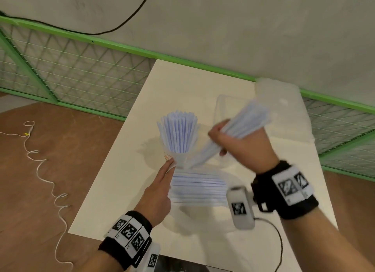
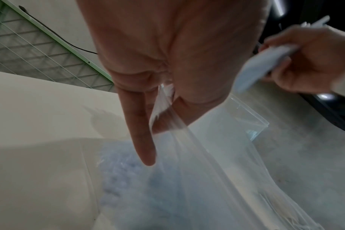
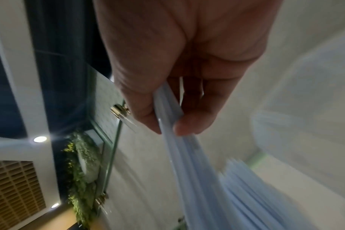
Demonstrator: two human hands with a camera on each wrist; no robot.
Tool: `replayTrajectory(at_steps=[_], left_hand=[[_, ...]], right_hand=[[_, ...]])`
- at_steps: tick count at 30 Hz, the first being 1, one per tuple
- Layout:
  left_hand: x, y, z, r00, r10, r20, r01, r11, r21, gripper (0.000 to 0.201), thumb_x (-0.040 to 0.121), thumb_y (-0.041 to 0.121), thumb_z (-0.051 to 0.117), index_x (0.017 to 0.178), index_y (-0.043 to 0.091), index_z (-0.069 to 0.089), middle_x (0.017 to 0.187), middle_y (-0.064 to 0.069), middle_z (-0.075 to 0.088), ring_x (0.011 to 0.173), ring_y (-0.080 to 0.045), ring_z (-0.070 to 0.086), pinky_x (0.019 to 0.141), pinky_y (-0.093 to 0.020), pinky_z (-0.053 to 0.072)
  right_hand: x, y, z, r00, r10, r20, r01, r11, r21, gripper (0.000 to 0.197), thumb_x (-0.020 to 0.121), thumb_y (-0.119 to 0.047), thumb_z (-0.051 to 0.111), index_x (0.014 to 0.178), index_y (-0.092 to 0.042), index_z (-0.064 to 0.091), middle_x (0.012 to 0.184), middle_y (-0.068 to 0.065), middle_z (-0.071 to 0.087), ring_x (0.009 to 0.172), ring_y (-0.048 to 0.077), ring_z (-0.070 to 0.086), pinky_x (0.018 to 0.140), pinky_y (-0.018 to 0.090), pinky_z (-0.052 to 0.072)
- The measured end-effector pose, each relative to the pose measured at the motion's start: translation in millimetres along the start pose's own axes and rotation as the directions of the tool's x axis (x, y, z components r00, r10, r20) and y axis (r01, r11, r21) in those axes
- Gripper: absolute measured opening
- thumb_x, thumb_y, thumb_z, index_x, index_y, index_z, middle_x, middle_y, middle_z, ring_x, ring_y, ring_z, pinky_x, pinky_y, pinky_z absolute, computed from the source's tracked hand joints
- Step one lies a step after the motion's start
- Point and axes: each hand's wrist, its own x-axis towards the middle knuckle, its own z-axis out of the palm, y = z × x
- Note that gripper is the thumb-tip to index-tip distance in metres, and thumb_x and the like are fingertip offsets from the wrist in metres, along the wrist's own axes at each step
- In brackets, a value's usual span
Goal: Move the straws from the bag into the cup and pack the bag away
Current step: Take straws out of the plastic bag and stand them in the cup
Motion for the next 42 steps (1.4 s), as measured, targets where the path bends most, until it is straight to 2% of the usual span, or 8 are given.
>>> replayTrajectory(at_steps=[9, 15, 20, 23, 28, 34, 39, 42], left_hand=[[-3, 5, -4, 0.999, 0.037, -0.010, -0.037, 0.999, -0.006, 0.095, 0.077, -0.019, 0.038, 0.154, 0.030, 0.012, 0.155, 0.032, -0.006, 0.131, -0.007, 0.042, 0.099, -0.017, 0.043], [-5, 6, -4, 0.999, 0.043, -0.016, -0.043, 0.999, -0.009, 0.096, 0.076, -0.020, 0.038, 0.154, 0.031, 0.013, 0.155, 0.031, -0.006, 0.131, -0.008, 0.043, 0.100, -0.022, 0.045], [-4, 7, -4, 1.000, 0.017, -0.018, -0.017, 1.000, -0.006, 0.095, 0.077, -0.019, 0.039, 0.154, 0.031, 0.012, 0.156, 0.031, -0.006, 0.132, -0.008, 0.043, 0.100, -0.016, 0.041], [-4, 6, -3, 1.000, 0.010, -0.013, -0.010, 1.000, 0.000, 0.095, 0.077, -0.019, 0.039, 0.154, 0.029, 0.012, 0.157, 0.029, -0.007, 0.132, -0.009, 0.043, 0.096, -0.009, 0.037], [-4, 5, -4, 0.999, 0.031, -0.009, -0.031, 1.000, 0.001, 0.097, 0.075, -0.020, 0.038, 0.154, 0.029, 0.013, 0.157, 0.029, -0.005, 0.131, -0.009, 0.043, 0.099, -0.016, 0.042], [-4, 3, -2, 1.000, 0.020, -0.013, -0.020, 1.000, 0.014, 0.097, 0.075, -0.019, 0.040, 0.154, 0.030, 0.012, 0.156, 0.030, -0.007, 0.134, -0.009, 0.042, 0.101, -0.016, 0.041], [-4, 0, -2, 1.000, 0.016, -0.008, -0.016, 1.000, 0.004, 0.098, 0.073, -0.020, 0.038, 0.154, 0.030, 0.014, 0.155, 0.032, -0.006, 0.133, -0.010, 0.042, 0.104, -0.022, 0.042], [-4, 3, -2, 1.000, 0.012, -0.015, -0.012, 1.000, 0.012, 0.096, 0.075, -0.019, 0.038, 0.154, 0.029, 0.014, 0.157, 0.029, -0.005, 0.130, -0.012, 0.045, 0.101, -0.019, 0.043]], right_hand=[[71, -19, 33, 0.994, -0.062, 0.091, 0.082, 0.969, -0.235, 0.008, 0.080, -0.026, 0.074, 0.081, -0.018, 0.073, 0.079, -0.005, 0.074, 0.069, 0.007, 0.069, 0.068, 0.027, 0.056], [67, 12, 51, 0.986, -0.169, -0.005, 0.161, 0.949, -0.272, 0.065, 0.078, -0.038, 0.080, 0.134, -0.024, 0.051, 0.131, -0.009, 0.053, 0.108, 0.004, 0.052, 0.085, 0.010, 0.043], [47, 28, 63, 0.944, -0.308, 0.116, 0.326, 0.824, -0.463, 0.071, 0.096, -0.047, 0.051, 0.152, -0.012, 0.026, 0.158, 0.003, 0.028, 0.145, 0.017, 0.024, 0.118, 0.031, 0.021], [39, 46, 76, 0.939, -0.278, 0.203, 0.345, 0.769, -0.538, 0.063, 0.100, -0.043, 0.039, 0.153, -0.012, 0.024, 0.159, 0.004, 0.027, 0.147, 0.019, 0.022, 0.119, 0.038, 0.021], [50, 50, 78, 0.942, -0.336, 0.007, 0.319, 0.887, -0.335, 0.061, 0.097, -0.014, 0.055, 0.151, -0.011, 0.027, 0.155, 0.006, 0.033, 0.141, 0.018, 0.033, 0.116, 0.028, 0.027], [47, 52, 89, 0.937, -0.234, 0.260, 0.350, 0.651, -0.674, 0.065, 0.101, -0.048, 0.031, 0.153, -0.012, 0.022, 0.159, 0.004, 0.027, 0.149, 0.022, 0.015, 0.120, 0.040, 0.017], [54, 53, 98, 0.930, -0.318, 0.181, 0.357, 0.676, -0.644, 0.058, 0.103, -0.037, 0.032, 0.155, -0.021, 0.015, 0.163, -0.005, 0.014, 0.151, 0.018, 0.010, 0.118, 0.036, 0.012], [54, 51, 103, 0.898, -0.326, 0.295, 0.433, 0.543, -0.720, 0.056, 0.102, -0.046, 0.023, 0.154, -0.025, 0.023, 0.161, -0.010, 0.022, 0.150, 0.018, 0.013, 0.117, 0.040, 0.013]])
